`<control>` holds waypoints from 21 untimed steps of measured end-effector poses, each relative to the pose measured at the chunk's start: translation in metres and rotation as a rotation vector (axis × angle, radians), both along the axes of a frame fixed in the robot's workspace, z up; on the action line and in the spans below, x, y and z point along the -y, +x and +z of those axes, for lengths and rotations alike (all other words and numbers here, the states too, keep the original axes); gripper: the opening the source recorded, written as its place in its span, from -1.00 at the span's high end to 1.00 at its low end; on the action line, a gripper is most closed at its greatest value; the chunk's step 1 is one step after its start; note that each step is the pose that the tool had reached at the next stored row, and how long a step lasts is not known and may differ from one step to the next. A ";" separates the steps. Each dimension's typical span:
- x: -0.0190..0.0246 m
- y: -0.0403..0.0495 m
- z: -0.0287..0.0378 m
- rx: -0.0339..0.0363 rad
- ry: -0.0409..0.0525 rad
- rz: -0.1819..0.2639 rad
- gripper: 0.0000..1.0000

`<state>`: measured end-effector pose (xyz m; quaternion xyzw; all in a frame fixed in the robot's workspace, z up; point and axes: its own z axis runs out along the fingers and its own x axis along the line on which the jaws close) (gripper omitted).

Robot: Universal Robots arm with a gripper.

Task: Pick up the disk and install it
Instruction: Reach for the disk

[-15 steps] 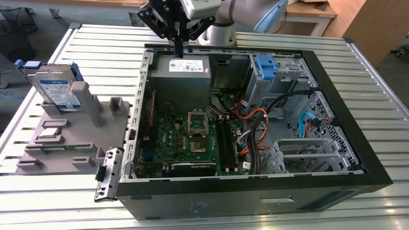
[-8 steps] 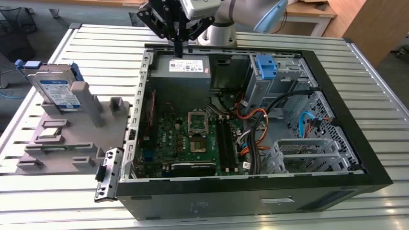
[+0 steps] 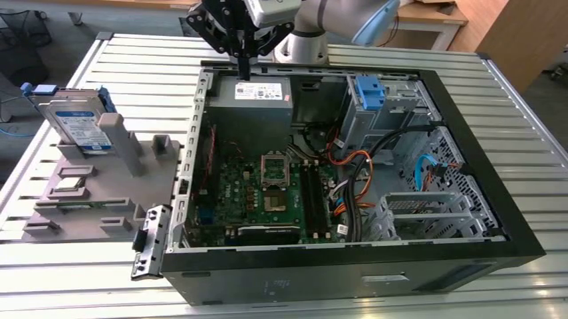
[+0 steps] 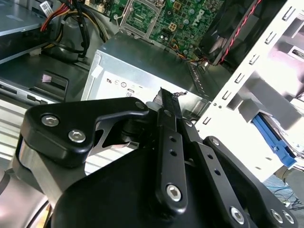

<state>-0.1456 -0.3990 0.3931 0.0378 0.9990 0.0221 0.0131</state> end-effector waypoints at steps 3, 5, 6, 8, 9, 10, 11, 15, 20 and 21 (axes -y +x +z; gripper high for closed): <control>0.0000 -0.0033 -0.0001 0.0000 0.0000 0.000 0.79; 0.0000 -0.0064 -0.0001 0.0000 0.0001 0.000 0.79; 0.0000 -0.0081 -0.0002 0.0001 0.0001 0.000 0.79; 0.0000 -0.0120 -0.0002 0.0000 0.0001 0.000 0.79; 0.0000 -0.0141 -0.0002 0.0001 0.0001 0.000 0.79; 0.0000 -0.0162 -0.0003 0.0001 0.0001 0.000 0.79; 0.0000 -0.0183 -0.0003 0.0001 0.0001 0.000 0.79; 0.0000 -0.0276 -0.0003 0.0000 0.0000 0.000 0.79; 0.0000 -0.0394 -0.0005 0.0000 0.0000 0.000 0.79; 0.0000 -0.0418 -0.0006 0.0001 0.0001 0.000 0.79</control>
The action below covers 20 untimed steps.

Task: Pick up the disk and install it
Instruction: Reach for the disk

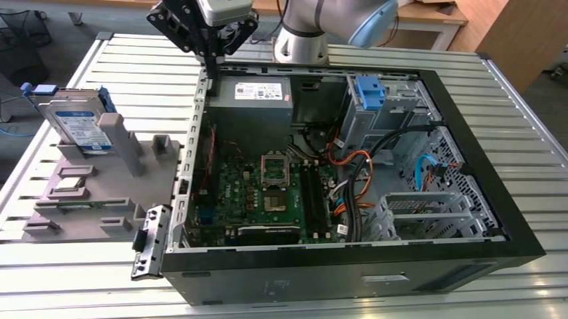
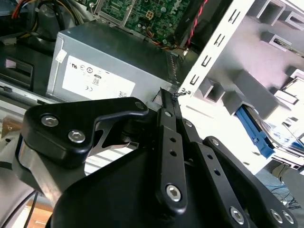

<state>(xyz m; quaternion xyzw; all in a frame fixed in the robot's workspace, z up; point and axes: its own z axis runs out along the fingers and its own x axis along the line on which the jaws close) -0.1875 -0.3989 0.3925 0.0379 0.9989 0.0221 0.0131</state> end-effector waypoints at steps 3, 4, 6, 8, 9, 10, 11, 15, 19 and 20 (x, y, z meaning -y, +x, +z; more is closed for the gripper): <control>0.0000 -0.0068 -0.0001 0.0000 0.0000 0.000 0.79; 0.0000 -0.0089 -0.0002 0.0000 0.0000 0.000 0.79; 0.0000 -0.0126 -0.0004 0.0000 0.0000 0.000 0.79; 0.0000 -0.0164 -0.0005 0.0000 0.0000 0.000 0.79; 0.0000 -0.0183 -0.0005 -0.0001 -0.0001 0.000 0.79; 0.0000 -0.0203 -0.0006 -0.0001 -0.0001 0.000 0.79; 0.0000 -0.0221 -0.0007 0.0000 0.0000 0.000 0.79; 0.0000 -0.0290 -0.0010 0.0000 0.0000 0.000 0.79; 0.0000 -0.0358 -0.0013 0.0000 0.0000 0.000 0.79; 0.0000 -0.0375 -0.0014 0.0001 0.0001 0.000 0.79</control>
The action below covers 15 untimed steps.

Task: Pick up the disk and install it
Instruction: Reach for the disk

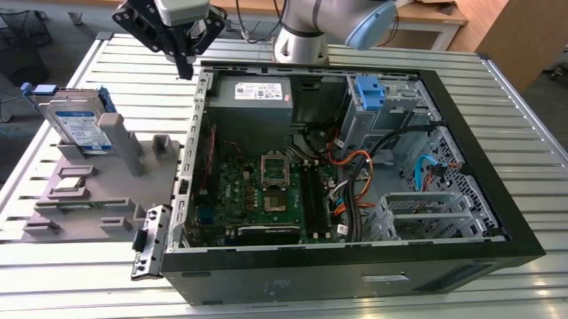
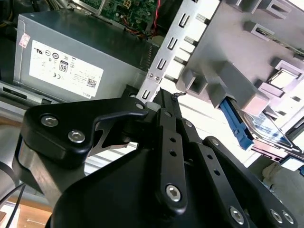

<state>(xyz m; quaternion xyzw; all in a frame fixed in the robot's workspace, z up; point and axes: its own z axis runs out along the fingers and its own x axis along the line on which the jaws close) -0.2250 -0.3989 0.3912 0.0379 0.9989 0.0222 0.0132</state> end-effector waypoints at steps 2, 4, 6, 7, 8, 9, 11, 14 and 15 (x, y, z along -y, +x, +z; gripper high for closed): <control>0.0000 -0.0034 -0.0001 -0.0001 -0.0001 0.000 0.79; 0.0000 -0.0067 -0.0002 -0.0001 -0.0001 0.000 0.79; 0.0000 -0.0102 -0.0004 0.0000 -0.0001 0.000 0.79; 0.0000 -0.0119 -0.0005 -0.0001 -0.0001 0.000 0.79; 0.0000 -0.0136 -0.0005 -0.0001 -0.0001 0.000 0.79; 0.0000 -0.0153 -0.0006 -0.0001 -0.0001 0.000 0.79; 0.0000 -0.0189 -0.0007 -0.0001 -0.0001 0.000 0.79; 0.0000 -0.0244 -0.0009 -0.0001 -0.0001 0.000 0.79; 0.0000 -0.0262 -0.0010 0.0000 -0.0001 0.000 0.79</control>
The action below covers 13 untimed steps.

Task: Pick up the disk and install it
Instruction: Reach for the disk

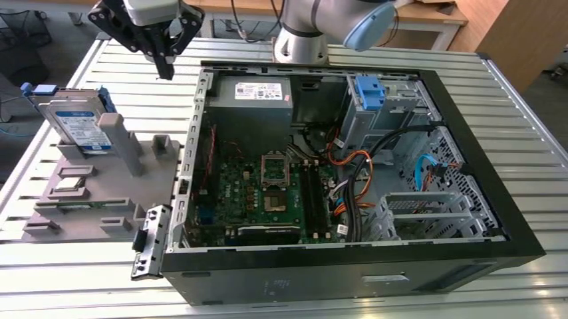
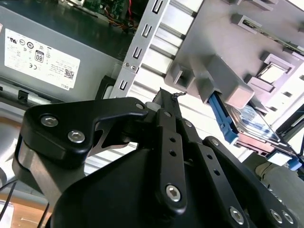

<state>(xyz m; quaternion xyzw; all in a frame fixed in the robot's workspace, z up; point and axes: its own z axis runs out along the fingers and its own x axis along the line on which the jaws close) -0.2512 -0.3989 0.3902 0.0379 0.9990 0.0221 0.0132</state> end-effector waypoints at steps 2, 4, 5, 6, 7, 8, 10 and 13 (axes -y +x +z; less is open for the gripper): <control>0.0000 -0.0037 -0.0001 0.0000 -0.0001 0.000 0.79; 0.0000 -0.0073 -0.0002 0.0000 0.0000 0.000 0.79; 0.0000 -0.0090 -0.0003 0.0000 0.0000 0.000 0.79; 0.0000 -0.0107 -0.0004 0.0000 0.0000 0.000 0.79; 0.0000 -0.0118 -0.0004 0.0000 0.0000 0.000 0.79; 0.0000 -0.0125 -0.0004 0.0000 0.0000 0.000 0.79; 0.0000 -0.0127 -0.0005 0.0000 0.0000 0.000 0.79; 0.0000 -0.0128 -0.0004 -0.0001 -0.0001 0.000 0.79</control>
